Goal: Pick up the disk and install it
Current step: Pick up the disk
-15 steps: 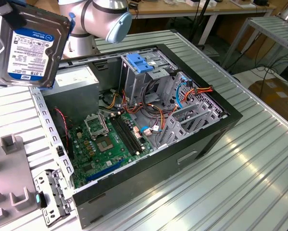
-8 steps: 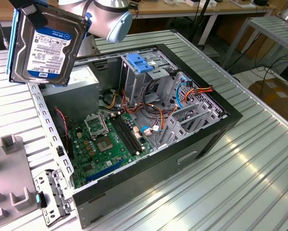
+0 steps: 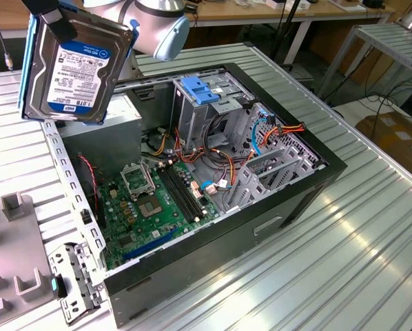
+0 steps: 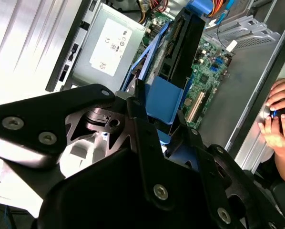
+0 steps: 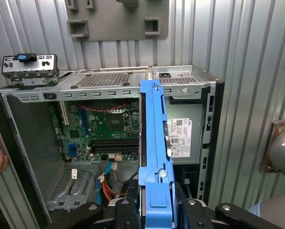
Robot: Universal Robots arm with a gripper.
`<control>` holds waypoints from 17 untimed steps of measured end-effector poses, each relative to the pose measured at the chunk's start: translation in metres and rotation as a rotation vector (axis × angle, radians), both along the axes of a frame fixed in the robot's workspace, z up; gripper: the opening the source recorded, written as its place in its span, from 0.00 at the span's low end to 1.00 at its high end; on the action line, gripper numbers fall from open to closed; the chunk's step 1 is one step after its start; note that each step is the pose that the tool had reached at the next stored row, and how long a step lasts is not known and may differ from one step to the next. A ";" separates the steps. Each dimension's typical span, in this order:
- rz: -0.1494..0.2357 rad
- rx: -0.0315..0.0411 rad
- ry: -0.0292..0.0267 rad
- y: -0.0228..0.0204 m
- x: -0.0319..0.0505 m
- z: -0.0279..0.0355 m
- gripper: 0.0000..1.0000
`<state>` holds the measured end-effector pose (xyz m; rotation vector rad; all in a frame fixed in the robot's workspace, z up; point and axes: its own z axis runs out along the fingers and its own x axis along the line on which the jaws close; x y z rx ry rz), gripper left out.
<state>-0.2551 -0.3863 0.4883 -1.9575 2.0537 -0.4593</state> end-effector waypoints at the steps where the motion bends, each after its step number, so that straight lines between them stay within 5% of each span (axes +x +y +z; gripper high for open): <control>1: 0.000 -0.0002 0.0001 0.0000 0.0001 0.0000 0.37; 5: 0.000 -0.0004 0.0001 -0.0005 0.0002 0.0000 0.37; 9: 0.000 -0.0004 0.0000 -0.0099 0.0004 -0.0001 0.37; 17: 0.000 -0.0011 0.0001 -0.0131 0.0265 -0.0008 0.37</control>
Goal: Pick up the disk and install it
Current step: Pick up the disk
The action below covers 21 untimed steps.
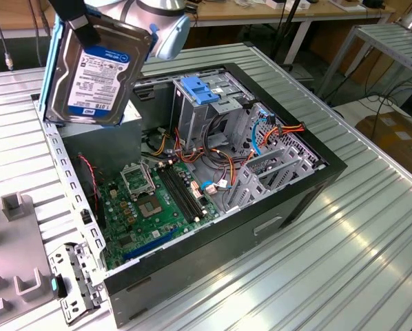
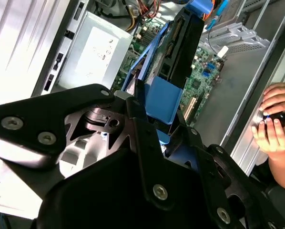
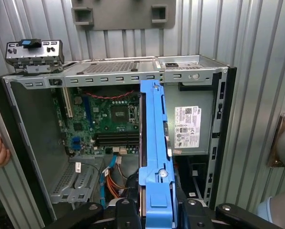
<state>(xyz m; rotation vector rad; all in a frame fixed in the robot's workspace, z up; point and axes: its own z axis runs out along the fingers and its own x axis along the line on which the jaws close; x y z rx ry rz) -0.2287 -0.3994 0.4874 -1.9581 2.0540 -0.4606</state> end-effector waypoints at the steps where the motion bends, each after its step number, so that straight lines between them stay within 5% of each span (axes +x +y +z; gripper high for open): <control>1: 0.000 -0.0003 0.0000 0.0000 0.0036 -0.0001 0.37; 7: 0.000 -0.0038 -0.0001 -0.0008 0.0263 -0.0008 0.37; 12: 0.000 -0.0054 0.0002 -0.0056 0.0342 -0.0012 0.37; 16: 0.000 -0.0075 -0.0002 -0.0209 0.0401 -0.0028 0.37; 21: 0.000 -0.0107 -0.0006 -0.0324 0.0446 -0.0040 0.37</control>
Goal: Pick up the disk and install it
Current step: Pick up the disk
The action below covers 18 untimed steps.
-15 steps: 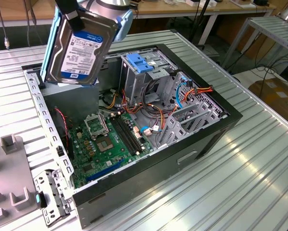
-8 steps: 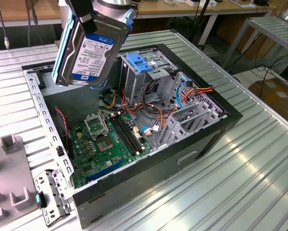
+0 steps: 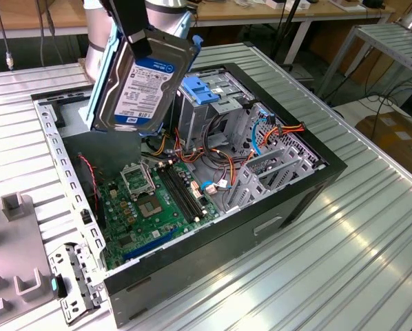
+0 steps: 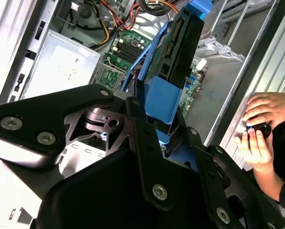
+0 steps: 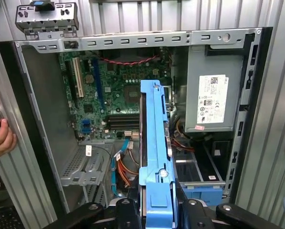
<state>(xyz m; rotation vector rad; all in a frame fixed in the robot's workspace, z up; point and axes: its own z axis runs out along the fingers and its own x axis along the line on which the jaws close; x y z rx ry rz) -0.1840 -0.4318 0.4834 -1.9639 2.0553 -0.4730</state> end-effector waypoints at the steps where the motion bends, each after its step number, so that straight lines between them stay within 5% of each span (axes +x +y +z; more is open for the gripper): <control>1: 0.000 -0.0008 -0.0001 -0.0027 0.0012 -0.0003 0.37; 7: 0.000 -0.0066 -0.0022 -0.0137 0.0108 -0.0027 0.37; 14: 0.000 -0.0149 -0.0030 -0.0173 0.0284 -0.0049 0.37; 18: 0.000 -0.0251 -0.0033 -0.0197 0.0474 -0.0069 0.37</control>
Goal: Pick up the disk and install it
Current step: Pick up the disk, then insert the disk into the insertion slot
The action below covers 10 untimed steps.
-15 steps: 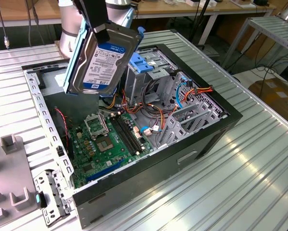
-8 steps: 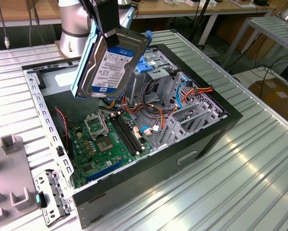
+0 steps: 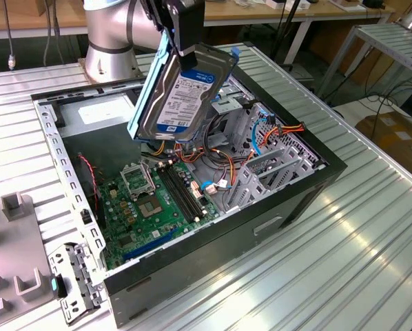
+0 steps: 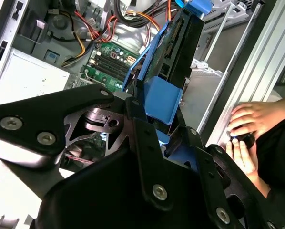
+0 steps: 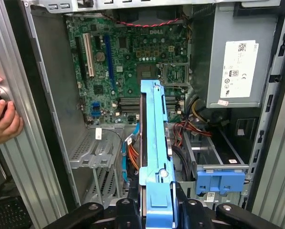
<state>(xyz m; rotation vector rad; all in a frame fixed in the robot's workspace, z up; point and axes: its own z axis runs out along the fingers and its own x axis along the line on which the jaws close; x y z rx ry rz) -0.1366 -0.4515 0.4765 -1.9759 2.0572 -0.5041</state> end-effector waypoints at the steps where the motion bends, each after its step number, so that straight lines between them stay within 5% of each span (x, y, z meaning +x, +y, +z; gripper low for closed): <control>1: 0.000 0.0000 0.0000 0.0000 0.0010 -0.0001 0.37; 10: 0.000 -0.0001 0.0001 0.0000 0.0028 -0.0003 0.37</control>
